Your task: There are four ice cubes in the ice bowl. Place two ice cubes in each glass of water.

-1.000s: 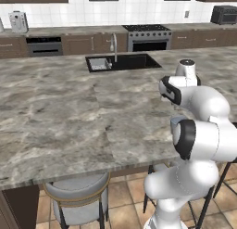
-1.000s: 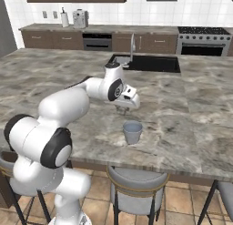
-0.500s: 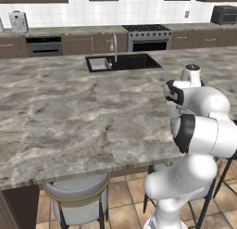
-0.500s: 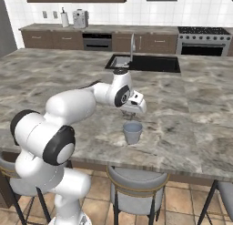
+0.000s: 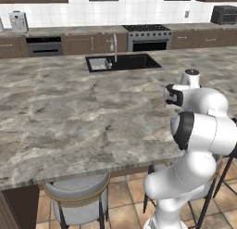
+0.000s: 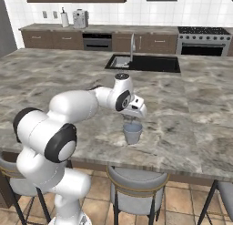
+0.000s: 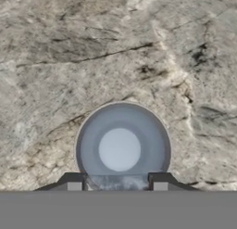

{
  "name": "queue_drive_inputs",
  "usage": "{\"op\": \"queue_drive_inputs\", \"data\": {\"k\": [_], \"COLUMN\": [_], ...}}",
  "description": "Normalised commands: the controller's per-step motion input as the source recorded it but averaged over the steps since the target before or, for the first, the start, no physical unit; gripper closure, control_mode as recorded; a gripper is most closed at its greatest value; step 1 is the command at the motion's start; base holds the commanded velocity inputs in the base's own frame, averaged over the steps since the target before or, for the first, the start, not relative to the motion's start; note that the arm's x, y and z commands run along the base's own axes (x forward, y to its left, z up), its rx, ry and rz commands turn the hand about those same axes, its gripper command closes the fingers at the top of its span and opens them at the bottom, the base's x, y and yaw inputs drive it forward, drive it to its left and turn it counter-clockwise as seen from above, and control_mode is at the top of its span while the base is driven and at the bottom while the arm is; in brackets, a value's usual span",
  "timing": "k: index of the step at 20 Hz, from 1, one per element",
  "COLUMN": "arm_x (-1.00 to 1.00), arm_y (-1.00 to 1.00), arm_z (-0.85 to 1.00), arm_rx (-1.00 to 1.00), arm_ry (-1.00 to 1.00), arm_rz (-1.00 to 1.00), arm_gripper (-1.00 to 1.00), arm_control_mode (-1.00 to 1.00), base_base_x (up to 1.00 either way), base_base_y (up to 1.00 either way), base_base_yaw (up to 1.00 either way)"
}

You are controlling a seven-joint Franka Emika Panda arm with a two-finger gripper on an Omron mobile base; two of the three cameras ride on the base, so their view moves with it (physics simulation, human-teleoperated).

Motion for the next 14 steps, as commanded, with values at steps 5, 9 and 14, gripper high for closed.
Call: {"op": "queue_drive_inputs", "data": {"k": [5,9,14], "arm_x": [0.02,0.00,0.08], "arm_y": [-0.09,-0.05,-0.02], "arm_z": [-0.08,0.00,0.00], "arm_rx": [0.11,0.03,0.00], "arm_ry": [-0.01,0.00,0.00], "arm_rz": [0.00,0.00,0.00], "arm_gripper": [1.00,1.00,1.00], "arm_control_mode": [-1.00,-1.00,-1.00], "base_base_x": [0.00,0.00,0.00], "base_base_y": [0.00,0.00,0.00], "base_base_yaw": [0.00,0.00,0.00]}}
